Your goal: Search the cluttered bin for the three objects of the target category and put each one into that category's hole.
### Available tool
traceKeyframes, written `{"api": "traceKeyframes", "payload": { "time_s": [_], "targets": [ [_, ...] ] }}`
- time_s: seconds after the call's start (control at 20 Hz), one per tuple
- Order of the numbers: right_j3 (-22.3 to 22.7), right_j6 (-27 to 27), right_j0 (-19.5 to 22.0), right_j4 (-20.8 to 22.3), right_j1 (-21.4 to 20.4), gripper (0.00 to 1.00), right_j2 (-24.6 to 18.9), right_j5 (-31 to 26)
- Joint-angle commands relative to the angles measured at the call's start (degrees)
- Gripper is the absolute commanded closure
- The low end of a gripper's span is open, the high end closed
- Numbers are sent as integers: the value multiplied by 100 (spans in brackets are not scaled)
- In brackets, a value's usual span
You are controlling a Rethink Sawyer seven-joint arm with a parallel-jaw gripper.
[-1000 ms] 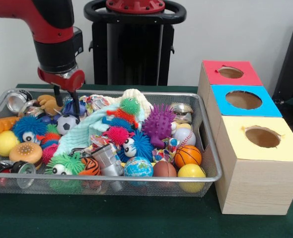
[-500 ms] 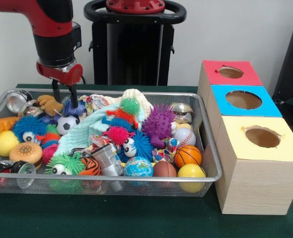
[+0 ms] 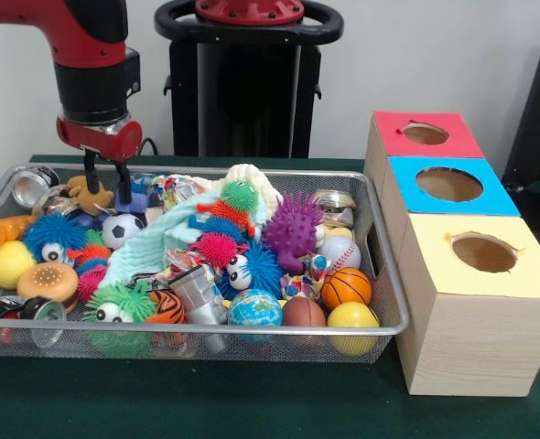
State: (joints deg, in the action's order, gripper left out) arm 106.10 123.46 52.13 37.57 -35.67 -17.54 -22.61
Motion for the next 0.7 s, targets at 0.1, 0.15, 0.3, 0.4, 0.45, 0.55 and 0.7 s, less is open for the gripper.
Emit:
{"api": "traceKeyframes", "payload": {
  "time_s": [0.1, 0.15, 0.3, 0.4, 0.45, 0.55, 0.7],
  "targets": [
    [526, -1022, 227, 794, 616, 0, -122, -49],
    [573, -1027, 243, 761, 612, 0, -156, -75],
    [700, -876, 202, 689, 577, 0, -159, -37],
    [693, -626, 39, 725, 517, 0, -1, 100],
    [669, -513, -54, 765, 477, 0, 104, 169],
    [609, -378, -190, 817, 405, 0, 261, 219],
    [596, -422, -234, 811, 269, 0, 277, 142]
  ]
}}
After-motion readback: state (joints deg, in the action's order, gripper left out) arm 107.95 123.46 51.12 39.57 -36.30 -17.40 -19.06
